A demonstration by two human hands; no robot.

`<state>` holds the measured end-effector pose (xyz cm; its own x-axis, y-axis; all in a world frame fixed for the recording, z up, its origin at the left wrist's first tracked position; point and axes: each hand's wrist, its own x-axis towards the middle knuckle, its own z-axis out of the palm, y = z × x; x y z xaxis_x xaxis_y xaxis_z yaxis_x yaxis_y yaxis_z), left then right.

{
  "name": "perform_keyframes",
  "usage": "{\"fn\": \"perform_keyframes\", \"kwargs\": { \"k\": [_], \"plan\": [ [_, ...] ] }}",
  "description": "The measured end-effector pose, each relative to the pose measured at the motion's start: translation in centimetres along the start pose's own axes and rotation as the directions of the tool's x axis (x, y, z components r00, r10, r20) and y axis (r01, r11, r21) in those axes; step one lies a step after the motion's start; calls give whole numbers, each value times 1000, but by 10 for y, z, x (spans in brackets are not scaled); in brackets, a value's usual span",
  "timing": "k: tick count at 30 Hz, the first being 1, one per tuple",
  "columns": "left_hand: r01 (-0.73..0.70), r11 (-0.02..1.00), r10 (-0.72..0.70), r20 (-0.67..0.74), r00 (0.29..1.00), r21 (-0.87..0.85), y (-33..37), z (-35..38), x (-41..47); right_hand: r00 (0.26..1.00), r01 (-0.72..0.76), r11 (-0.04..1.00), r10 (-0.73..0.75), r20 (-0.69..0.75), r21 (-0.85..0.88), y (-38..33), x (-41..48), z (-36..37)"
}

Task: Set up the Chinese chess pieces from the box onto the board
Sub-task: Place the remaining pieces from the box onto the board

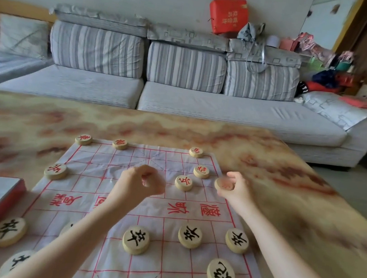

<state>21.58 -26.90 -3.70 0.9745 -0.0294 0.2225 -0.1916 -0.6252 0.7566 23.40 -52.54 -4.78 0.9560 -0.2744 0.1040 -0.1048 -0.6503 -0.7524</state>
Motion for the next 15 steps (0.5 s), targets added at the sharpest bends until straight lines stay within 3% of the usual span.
{"fn": "perform_keyframes", "kwargs": {
  "k": [6, 10, 15],
  "plan": [
    [46, 999, -46, -28, 999, 27, -23, -7, 12, 1000, 2, 996, 0, 29, -92, 5, -2, 9],
    [54, 998, -52, -35, 998, 42, -26, -6, 21, 996, 75, 971, -82, -22, -227, -5, -13, 6],
    [98, 990, -97, -13, 995, 104, -31, 3, 29, 983, 158, 967, -173, -58, -201, -24, -27, 7]
  ]
}}
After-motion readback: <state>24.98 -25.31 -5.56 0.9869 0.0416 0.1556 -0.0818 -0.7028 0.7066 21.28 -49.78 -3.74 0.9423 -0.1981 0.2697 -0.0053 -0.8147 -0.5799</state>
